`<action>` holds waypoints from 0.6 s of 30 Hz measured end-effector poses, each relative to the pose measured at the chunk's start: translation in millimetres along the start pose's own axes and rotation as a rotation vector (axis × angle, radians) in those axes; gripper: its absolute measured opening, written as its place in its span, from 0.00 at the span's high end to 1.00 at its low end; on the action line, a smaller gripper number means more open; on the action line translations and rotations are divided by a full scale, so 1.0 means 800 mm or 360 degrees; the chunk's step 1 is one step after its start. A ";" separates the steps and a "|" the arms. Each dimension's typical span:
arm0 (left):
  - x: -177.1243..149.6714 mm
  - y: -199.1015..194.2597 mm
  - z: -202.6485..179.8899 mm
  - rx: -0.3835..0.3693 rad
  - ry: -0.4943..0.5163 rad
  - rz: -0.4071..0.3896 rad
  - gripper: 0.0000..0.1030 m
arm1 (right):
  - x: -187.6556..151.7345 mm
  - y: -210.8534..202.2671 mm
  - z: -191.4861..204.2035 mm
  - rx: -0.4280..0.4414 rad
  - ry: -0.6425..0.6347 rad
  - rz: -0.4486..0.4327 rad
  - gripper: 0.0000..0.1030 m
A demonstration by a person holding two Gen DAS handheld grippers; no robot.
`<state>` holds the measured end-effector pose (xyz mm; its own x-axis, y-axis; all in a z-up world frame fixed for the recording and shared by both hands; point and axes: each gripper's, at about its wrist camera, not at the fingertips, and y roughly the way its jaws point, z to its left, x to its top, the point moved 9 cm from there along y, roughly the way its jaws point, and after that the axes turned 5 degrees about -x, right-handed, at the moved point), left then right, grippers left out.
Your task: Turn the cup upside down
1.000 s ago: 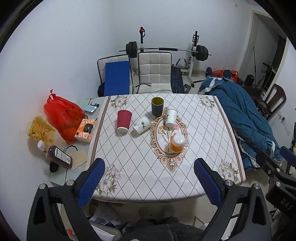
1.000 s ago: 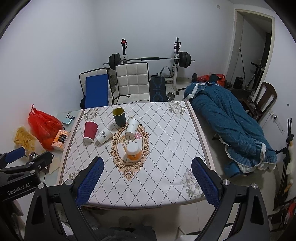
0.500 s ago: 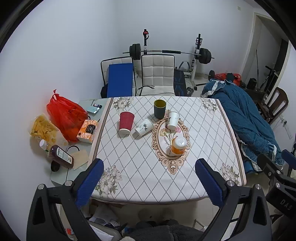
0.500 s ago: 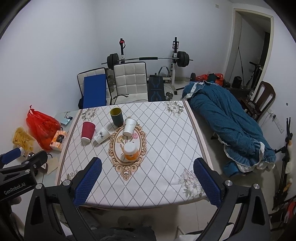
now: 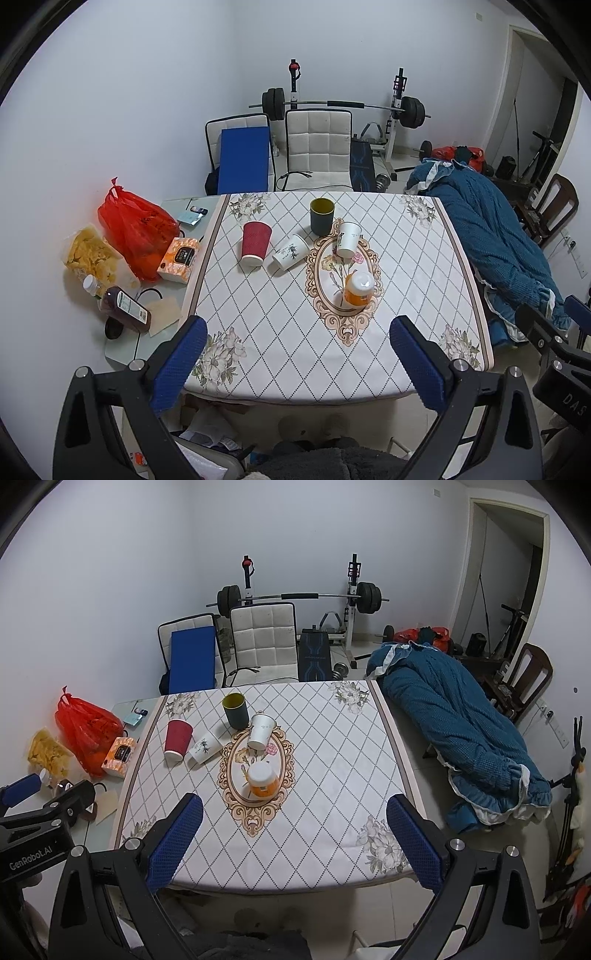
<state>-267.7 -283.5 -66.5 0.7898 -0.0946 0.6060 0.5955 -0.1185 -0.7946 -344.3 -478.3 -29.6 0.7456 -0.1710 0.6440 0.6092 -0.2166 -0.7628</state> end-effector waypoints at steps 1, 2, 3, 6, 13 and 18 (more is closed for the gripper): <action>0.000 0.001 -0.001 -0.0003 0.0003 0.0000 0.02 | 0.000 0.000 0.000 0.0000 -0.0002 -0.0001 0.01; -0.001 0.000 -0.001 -0.0001 0.0003 0.0000 0.02 | 0.000 0.000 0.000 -0.0002 -0.0003 -0.0003 0.01; -0.001 -0.001 -0.001 -0.0001 0.0004 -0.0001 0.02 | 0.000 0.000 0.000 -0.0001 -0.0003 -0.0002 0.01; -0.001 0.000 -0.001 -0.0006 0.0006 -0.0002 0.02 | -0.001 0.001 0.001 0.0006 -0.0010 0.0002 0.01; -0.005 -0.003 0.002 0.0000 -0.0002 0.0002 0.02 | -0.004 0.000 0.001 0.0023 -0.0023 0.0002 0.01; -0.007 -0.004 0.006 0.0009 -0.0009 0.0003 0.02 | -0.004 0.002 0.000 0.0035 -0.0027 0.0004 0.01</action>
<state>-273.4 -277.5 -67.3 0.7917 -0.0890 0.6044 0.5950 -0.1126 -0.7958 -345.9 -478.4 -32.7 0.7515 -0.1553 0.6412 0.6130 -0.1951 -0.7656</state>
